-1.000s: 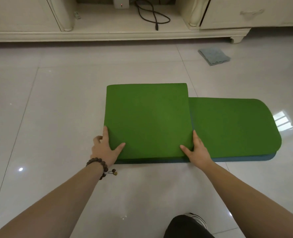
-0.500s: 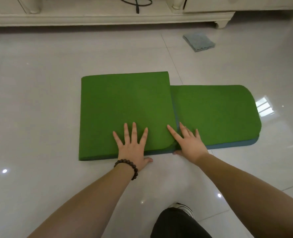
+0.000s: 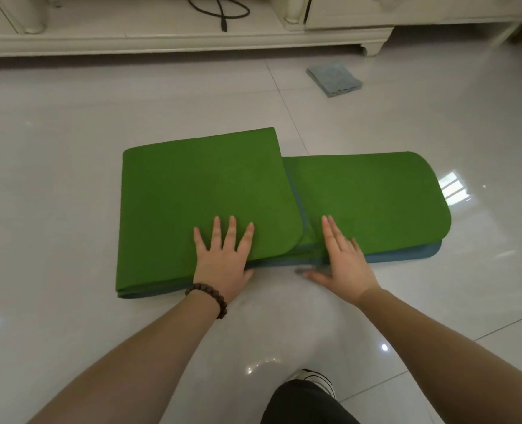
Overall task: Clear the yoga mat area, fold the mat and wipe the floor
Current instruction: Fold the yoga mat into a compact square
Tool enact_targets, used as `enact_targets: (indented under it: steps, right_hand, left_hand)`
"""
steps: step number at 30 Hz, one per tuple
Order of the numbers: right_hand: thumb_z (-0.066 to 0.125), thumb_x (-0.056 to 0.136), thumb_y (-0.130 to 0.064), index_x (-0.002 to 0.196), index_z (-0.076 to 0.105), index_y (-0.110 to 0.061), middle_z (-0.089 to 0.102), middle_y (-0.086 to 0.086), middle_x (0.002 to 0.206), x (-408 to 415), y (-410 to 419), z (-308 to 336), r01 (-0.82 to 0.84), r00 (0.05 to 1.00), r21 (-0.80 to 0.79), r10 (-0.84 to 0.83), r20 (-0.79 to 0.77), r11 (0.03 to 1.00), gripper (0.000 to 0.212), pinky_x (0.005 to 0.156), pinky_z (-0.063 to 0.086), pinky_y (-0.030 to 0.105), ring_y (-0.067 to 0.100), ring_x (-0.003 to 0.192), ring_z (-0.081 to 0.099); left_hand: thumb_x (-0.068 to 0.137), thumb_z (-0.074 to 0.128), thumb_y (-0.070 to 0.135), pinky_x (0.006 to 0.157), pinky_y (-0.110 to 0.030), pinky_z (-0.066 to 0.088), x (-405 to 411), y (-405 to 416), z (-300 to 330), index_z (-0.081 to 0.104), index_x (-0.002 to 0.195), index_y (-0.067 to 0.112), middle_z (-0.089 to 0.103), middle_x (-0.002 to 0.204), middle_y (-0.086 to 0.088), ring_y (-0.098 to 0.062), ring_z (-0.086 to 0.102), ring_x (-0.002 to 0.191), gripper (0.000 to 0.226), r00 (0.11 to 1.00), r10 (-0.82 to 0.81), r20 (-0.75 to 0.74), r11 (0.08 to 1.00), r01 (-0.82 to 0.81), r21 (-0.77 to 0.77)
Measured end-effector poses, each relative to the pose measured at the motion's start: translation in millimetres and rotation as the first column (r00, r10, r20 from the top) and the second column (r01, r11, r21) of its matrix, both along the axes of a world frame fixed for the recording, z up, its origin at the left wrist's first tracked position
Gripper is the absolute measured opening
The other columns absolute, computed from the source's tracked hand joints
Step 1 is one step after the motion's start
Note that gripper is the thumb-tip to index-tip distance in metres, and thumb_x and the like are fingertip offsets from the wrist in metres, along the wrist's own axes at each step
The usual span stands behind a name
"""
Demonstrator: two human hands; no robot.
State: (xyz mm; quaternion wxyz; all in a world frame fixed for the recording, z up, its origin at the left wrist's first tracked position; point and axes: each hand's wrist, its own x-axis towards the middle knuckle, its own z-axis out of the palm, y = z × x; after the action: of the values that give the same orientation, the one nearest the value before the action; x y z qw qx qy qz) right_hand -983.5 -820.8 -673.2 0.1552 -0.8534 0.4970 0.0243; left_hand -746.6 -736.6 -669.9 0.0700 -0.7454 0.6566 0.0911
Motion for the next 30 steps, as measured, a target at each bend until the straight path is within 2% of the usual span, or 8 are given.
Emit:
enact_targets:
  steps: [3, 7, 12, 16, 20, 23, 27, 30]
  right_hand:
    - [0.055, 0.088, -0.050, 0.145, -0.013, -0.030, 0.000, 0.002, 0.160, -9.1, -6.1, 6.7, 0.015, 0.998, -0.027, -0.016, -0.054, 1.000, 0.091, 0.119, 0.004, 0.049, 0.017, 0.147, 0.002]
    - [0.049, 0.089, -0.011, 0.142, 0.042, -0.021, 0.056, 0.013, 0.134, 20.5, -23.3, 60.0, 0.195, 0.949, -0.200, -0.133, 0.286, 0.960, 0.055, 0.095, 0.043, 0.038, 0.031, 0.117, 0.057]
    - [0.051, 0.094, -0.015, 0.128, 0.055, -0.014, 0.069, 0.020, 0.089, 90.7, -32.3, 146.0, 0.305, 0.853, -0.271, -0.135, 0.504, 0.913, 0.034, 0.066, 0.045, 0.039, 0.039, 0.077, 0.062]
    - [0.044, 0.098, -0.018, 0.116, 0.055, -0.011, 0.064, 0.005, 0.095, 161.1, -16.1, 194.9, 0.393, 0.557, 0.017, -0.252, 0.792, 0.919, 0.022, 0.073, 0.042, 0.033, 0.020, 0.084, 0.056]
    - [0.044, 0.096, -0.021, 0.101, 0.052, -0.016, 0.060, 0.003, 0.089, 198.6, -11.7, 225.6, 0.280, 0.227, 0.435, -0.500, 0.836, 0.856, 0.011, 0.075, 0.055, 0.045, 0.021, 0.083, 0.061]
    - [0.044, 0.098, -0.016, 0.109, 0.052, -0.013, 0.062, 0.007, 0.097, 199.7, -12.8, 234.8, 0.189, 0.128, 0.588, -0.613, 0.780, 0.787, 0.014, 0.072, 0.059, 0.042, 0.024, 0.089, 0.064]
    - [0.065, 0.086, -0.034, 0.145, 0.026, -0.026, 0.047, 0.011, 0.140, 175.7, -16.3, 234.9, 0.076, 0.390, 0.395, -0.392, 0.833, 0.915, 0.071, 0.103, 0.044, 0.047, 0.022, 0.127, 0.049]
    - [0.077, 0.058, -0.058, 0.149, -0.003, -0.038, -0.005, 0.004, 0.160, 154.7, -27.2, 247.7, -0.145, 0.947, -0.560, 0.279, 0.161, 0.816, 0.123, 0.112, 0.010, 0.064, 0.029, 0.147, -0.006]
  left_hand:
    - [0.094, 0.045, 0.051, 0.114, -0.064, 0.004, 9.5, -4.9, 22.3, -0.006, 0.152, 0.029, 0.001, 0.162, -0.006, -0.033, 0.001, 0.148, 0.081, 0.995, 0.050, -0.081, 0.998, -0.052, -0.022]
    - [0.093, 0.052, 0.043, 0.116, -0.057, 0.015, 24.4, -22.4, 68.9, 0.006, 0.153, 0.030, 0.015, 0.160, -0.003, -0.027, 0.014, 0.147, 0.076, 0.965, 0.122, -0.234, 0.975, -0.161, -0.152]
    - [0.090, 0.063, 0.029, 0.104, -0.049, 0.039, 54.4, -29.0, 124.5, 0.030, 0.148, 0.024, 0.048, 0.142, -0.008, -0.030, 0.048, 0.126, 0.066, 0.836, 0.133, -0.532, 0.853, -0.369, -0.368]
    - [0.087, 0.064, 0.038, 0.093, -0.031, 0.043, 71.8, -27.7, 160.1, 0.037, 0.145, 0.020, 0.059, 0.128, -0.008, -0.026, 0.057, 0.114, 0.066, 0.754, 0.050, -0.655, 0.758, -0.455, -0.467]
    - [0.059, 0.074, 0.068, 0.105, -0.039, 0.043, 56.4, -28.7, 175.6, 0.007, 0.151, 0.023, 0.041, 0.147, -0.002, -0.019, 0.043, 0.132, 0.122, 0.701, 0.049, -0.711, 0.855, -0.397, -0.333]
    - [0.064, 0.084, 0.045, 0.108, -0.043, 0.040, 45.0, -35.9, 173.8, -0.002, 0.148, 0.035, 0.028, 0.153, 0.000, -0.020, 0.037, 0.137, 0.121, 0.689, 0.113, -0.716, 0.799, -0.491, -0.347]
    - [0.084, 0.068, 0.016, 0.099, -0.034, 0.044, 43.7, -43.8, 177.2, 0.009, 0.152, 0.024, 0.042, 0.143, -0.005, -0.023, 0.050, 0.122, 0.090, 0.725, 0.086, -0.683, 0.746, -0.502, -0.438]
    - [0.085, 0.068, 0.018, 0.095, -0.038, 0.049, 47.9, -45.4, 188.6, 0.011, 0.152, 0.024, 0.047, 0.136, -0.006, -0.023, 0.054, 0.116, 0.089, 0.774, 0.110, -0.624, 0.773, -0.461, -0.435]
